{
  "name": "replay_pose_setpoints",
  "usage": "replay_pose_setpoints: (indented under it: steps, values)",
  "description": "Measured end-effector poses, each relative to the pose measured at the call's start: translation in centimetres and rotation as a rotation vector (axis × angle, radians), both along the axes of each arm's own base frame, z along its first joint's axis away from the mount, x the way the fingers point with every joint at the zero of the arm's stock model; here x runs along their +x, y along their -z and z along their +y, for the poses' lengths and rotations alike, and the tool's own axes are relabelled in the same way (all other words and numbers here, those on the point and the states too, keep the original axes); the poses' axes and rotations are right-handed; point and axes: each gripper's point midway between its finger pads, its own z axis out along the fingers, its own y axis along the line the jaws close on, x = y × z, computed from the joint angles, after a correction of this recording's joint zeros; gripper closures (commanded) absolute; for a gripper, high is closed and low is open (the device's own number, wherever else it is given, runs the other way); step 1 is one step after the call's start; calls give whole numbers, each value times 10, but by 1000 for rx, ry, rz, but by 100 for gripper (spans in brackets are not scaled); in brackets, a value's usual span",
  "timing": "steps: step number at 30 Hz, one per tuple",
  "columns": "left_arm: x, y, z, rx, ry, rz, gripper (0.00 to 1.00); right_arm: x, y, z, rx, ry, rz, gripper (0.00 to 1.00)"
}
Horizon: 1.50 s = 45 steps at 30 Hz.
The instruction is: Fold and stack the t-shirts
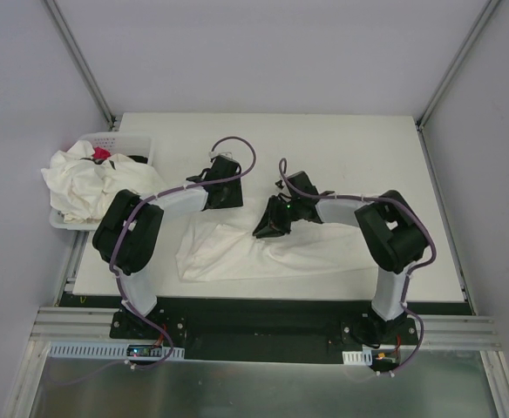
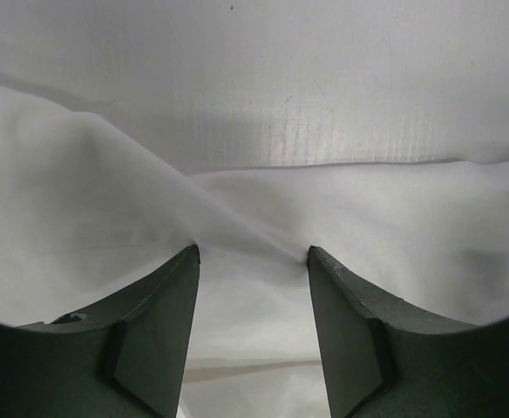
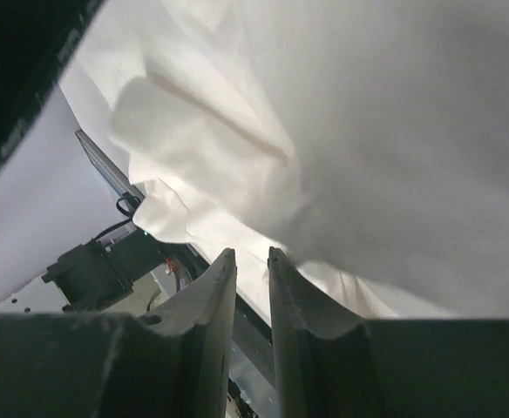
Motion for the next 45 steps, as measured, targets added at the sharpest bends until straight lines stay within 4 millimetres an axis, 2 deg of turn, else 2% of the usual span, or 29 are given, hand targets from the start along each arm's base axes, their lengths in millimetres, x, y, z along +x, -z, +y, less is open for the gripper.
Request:
replay_pose_setpoints:
  steps: [9, 15, 20, 24, 29, 36, 40, 45]
  values:
    - [-1, 2, 1, 0, -1, -1, 48, -44, -8, -30, -33, -20, 16, 76]
    - [-2, 6, 4, 11, -7, 0, 48, -41, -15, -27, -41, -23, -1, 74]
    - [-1, 6, 7, 27, -20, -8, 49, -20, -32, 2, -14, -52, -66, 71]
    - [0, 6, 9, 35, -26, -13, 48, -5, -34, 24, 25, -69, -80, 71]
    - [1, 6, 10, 39, -28, -15, 48, -2, -27, 30, 42, -66, -53, 71]
    - [1, 6, 10, 41, -31, -16, 48, 11, -32, 25, 71, -41, -60, 71]
    - [4, 10, 10, 48, -33, -12, 49, 38, -36, 11, 90, 22, -72, 71]
    - [13, 11, 10, 60, -48, -22, 49, 78, -43, -23, 108, 127, -94, 71]
